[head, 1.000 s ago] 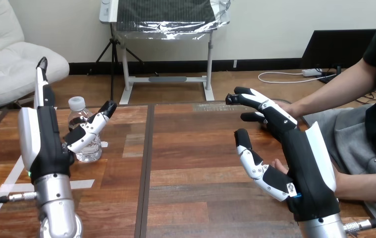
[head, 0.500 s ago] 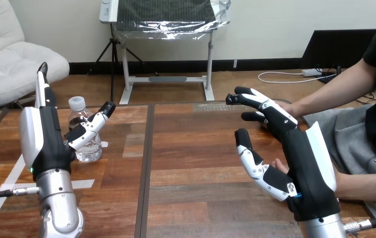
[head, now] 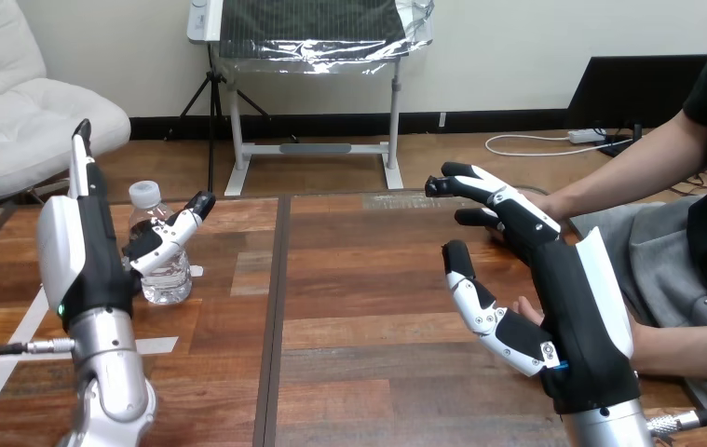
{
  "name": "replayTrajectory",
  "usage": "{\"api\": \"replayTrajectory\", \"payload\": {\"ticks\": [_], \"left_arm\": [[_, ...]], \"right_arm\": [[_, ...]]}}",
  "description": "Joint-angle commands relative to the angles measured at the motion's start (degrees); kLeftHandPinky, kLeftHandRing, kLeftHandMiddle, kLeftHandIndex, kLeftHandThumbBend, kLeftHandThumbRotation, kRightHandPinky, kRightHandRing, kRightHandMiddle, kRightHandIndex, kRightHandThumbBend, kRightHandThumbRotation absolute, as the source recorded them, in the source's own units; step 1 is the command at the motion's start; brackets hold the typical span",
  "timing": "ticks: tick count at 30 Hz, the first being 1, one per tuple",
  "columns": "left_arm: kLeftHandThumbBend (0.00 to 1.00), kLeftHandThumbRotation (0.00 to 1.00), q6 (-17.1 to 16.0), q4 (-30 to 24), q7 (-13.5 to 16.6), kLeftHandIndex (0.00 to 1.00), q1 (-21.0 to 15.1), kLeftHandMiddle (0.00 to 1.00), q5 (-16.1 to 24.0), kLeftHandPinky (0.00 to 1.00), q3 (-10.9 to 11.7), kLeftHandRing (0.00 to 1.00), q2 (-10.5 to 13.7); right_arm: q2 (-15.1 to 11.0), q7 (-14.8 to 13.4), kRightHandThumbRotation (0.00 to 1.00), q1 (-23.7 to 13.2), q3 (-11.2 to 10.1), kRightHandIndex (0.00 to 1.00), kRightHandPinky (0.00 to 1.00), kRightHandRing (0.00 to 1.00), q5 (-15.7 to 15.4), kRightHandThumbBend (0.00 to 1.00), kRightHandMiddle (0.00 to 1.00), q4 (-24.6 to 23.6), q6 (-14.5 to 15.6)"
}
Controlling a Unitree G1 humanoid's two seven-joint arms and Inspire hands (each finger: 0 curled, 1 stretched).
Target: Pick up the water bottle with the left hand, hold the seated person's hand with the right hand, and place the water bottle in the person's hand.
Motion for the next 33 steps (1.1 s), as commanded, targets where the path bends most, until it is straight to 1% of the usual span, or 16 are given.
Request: {"api": "replayTrajectory", "payload": {"ticks": [1,5,8,10,15,22,25,29,33], "left_arm": [[0.88,0.44,0.64,1.85,0.67,1.00,-6.62,0.98,0.55,0.86,-1.06,0.94,2.03],[0.89,0.46,2.18,3.98,0.85,1.00,-8.26,0.98,1.04,0.86,-1.67,0.94,2.64],[0.89,0.47,2.74,5.27,1.12,0.99,-9.24,0.97,1.23,0.86,-1.90,0.94,2.91],[0.90,0.46,2.77,6.05,1.27,0.99,-9.79,0.97,1.18,0.86,-1.98,0.94,2.98],[0.90,0.45,3.60,7.80,2.06,0.98,-11.20,0.96,2.10,0.85,-2.97,0.93,3.63],[0.90,0.42,3.80,10.33,2.32,0.97,-12.88,0.94,1.70,0.84,-3.89,0.92,4.05],[0.90,0.41,3.97,11.39,2.15,0.97,-13.55,0.94,1.53,0.83,-4.16,0.91,4.12],[0.92,0.42,6.50,12.70,1.24,0.97,-14.86,0.94,1.38,0.81,-4.47,0.90,3.97],[0.93,0.44,8.08,13.83,0.24,0.96,-15.94,0.93,1.02,0.80,-4.75,0.90,3.95]], "right_arm": [[0.13,0.09,0.00,-4.22,-0.89,0.73,0.75,0.84,0.43,0.16,0.85,0.14,-0.69],[-0.09,0.19,0.00,-4.44,-0.91,0.73,0.75,0.84,0.39,0.16,0.85,0.26,-0.74],[-0.10,0.33,0.00,-4.44,-0.91,0.73,0.75,0.84,0.48,0.17,0.85,0.06,-0.38],[-0.08,0.35,0.00,-4.45,-0.95,0.73,0.75,0.84,0.51,0.17,0.85,0.03,-0.20],[-0.20,0.51,0.00,-4.51,-1.06,0.73,0.75,0.84,0.38,0.17,0.85,-0.21,0.05],[-0.15,0.76,0.00,-4.48,-1.21,0.72,0.75,0.83,0.53,0.18,0.84,-0.78,0.91],[-0.33,0.68,0.00,-4.61,-1.37,0.72,0.75,0.83,0.23,0.19,0.84,-0.72,0.75],[-0.49,0.92,0.00,-4.64,-1.46,0.71,0.75,0.82,0.40,0.19,0.84,-0.87,0.96],[-0.69,1.22,0.00,-4.60,-1.56,0.71,0.75,0.82,0.39,0.20,0.83,-1.10,1.26]]}}
